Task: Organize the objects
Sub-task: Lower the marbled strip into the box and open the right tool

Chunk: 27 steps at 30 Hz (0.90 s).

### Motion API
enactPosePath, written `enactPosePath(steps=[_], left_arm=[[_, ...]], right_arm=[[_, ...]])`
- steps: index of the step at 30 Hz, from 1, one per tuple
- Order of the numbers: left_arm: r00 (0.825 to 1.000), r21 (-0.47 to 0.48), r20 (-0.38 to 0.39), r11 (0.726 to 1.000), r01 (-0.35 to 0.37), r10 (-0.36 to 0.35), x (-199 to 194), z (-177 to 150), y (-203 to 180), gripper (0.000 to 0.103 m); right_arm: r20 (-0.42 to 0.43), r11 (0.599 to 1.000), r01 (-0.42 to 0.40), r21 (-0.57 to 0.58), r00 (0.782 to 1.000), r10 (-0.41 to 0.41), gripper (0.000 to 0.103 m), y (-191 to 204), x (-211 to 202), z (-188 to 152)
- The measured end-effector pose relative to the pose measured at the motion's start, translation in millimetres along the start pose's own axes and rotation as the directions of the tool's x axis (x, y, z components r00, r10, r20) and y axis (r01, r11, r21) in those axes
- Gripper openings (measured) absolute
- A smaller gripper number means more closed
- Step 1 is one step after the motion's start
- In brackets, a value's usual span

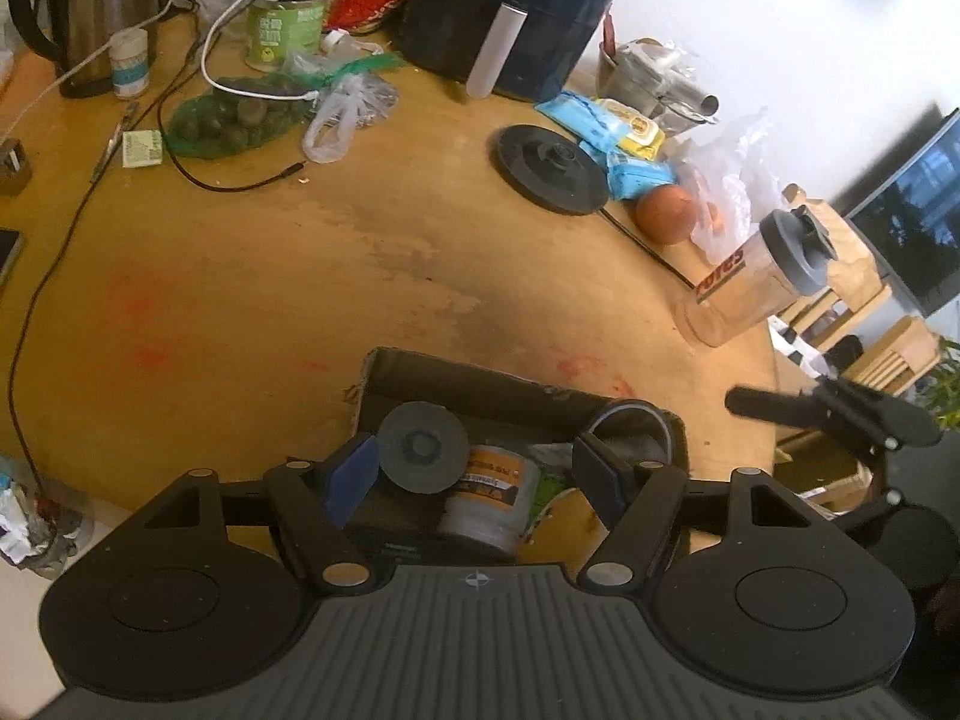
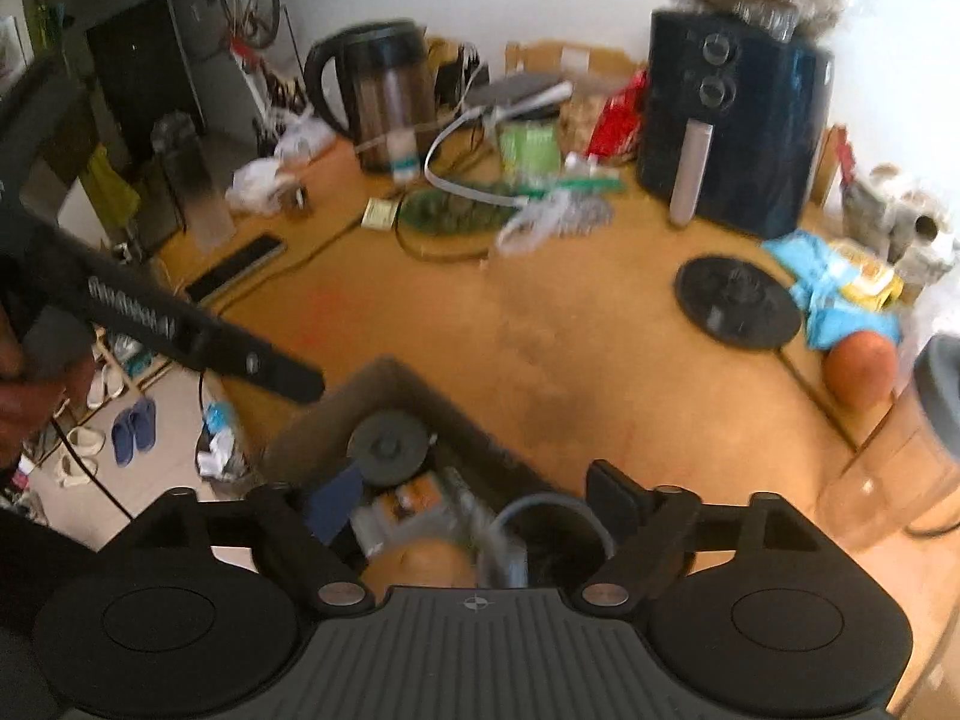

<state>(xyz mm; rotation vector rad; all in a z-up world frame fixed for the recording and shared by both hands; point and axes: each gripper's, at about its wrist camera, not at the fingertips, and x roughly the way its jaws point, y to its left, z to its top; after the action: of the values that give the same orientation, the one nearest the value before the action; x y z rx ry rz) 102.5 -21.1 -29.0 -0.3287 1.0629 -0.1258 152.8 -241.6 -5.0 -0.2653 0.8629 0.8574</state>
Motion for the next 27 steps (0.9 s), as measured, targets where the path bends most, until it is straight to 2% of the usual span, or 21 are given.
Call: enactPosePath(steps=[3,8,9,12,16,19,24,27], left_arm=[[0.999,0.019,0.008,0.999,-0.05,0.05,-0.3,-1.3,-2.2,0.075],[0.989,0.069,0.0,0.987,-0.147,0.147,2.5,-0.1,-8.0,0.086],[0.987,0.082,0.008,0.983,-0.162,0.162,1.8,-0.1,-10.0,0.089],[0.977,0.142,0.058,0.967,-0.211,0.204,-1.2,-0.3,-18.9,0.103],[0.96,0.222,0.097,0.934,-0.28,0.264,0.8,-1.2,-31.3,0.103],[0.953,0.262,0.09,0.916,-0.303,0.289,5.1,-1.8,-38.2,0.103],[0.93,0.332,0.074,0.87,-0.364,0.36,14.0,-4.9,-48.8,0.103],[0.939,0.356,0.04,0.873,-0.333,0.342,17.7,-7.4,-51.7,0.103]], right_arm=[[-0.009,1.0,0.009,0.021,1.0,-0.008,0.097,0.0,2.1,-5.1],[0.001,0.997,0.038,0.074,0.999,-0.038,0.1,-5.0,-3.8,-6.5],[0.007,0.995,0.043,0.091,0.999,-0.044,0.103,-6.3,-5.9,-7.2],[0.024,0.988,0.05,0.145,0.998,-0.054,0.103,-10.5,-11.7,-9.8],[0.005,0.981,0.088,0.17,0.996,-0.091,0.103,-10.7,-12.8,-14.4],[-0.003,0.974,0.102,0.202,0.995,-0.103,0.103,-12.2,-15.7,-19.3],[-0.037,0.956,0.135,0.262,0.991,-0.13,0.103,-16.3,-17.4,-25.8],[-0.076,0.939,0.162,0.303,0.986,-0.146,0.103,-20.3,-16.5,-31.7]])
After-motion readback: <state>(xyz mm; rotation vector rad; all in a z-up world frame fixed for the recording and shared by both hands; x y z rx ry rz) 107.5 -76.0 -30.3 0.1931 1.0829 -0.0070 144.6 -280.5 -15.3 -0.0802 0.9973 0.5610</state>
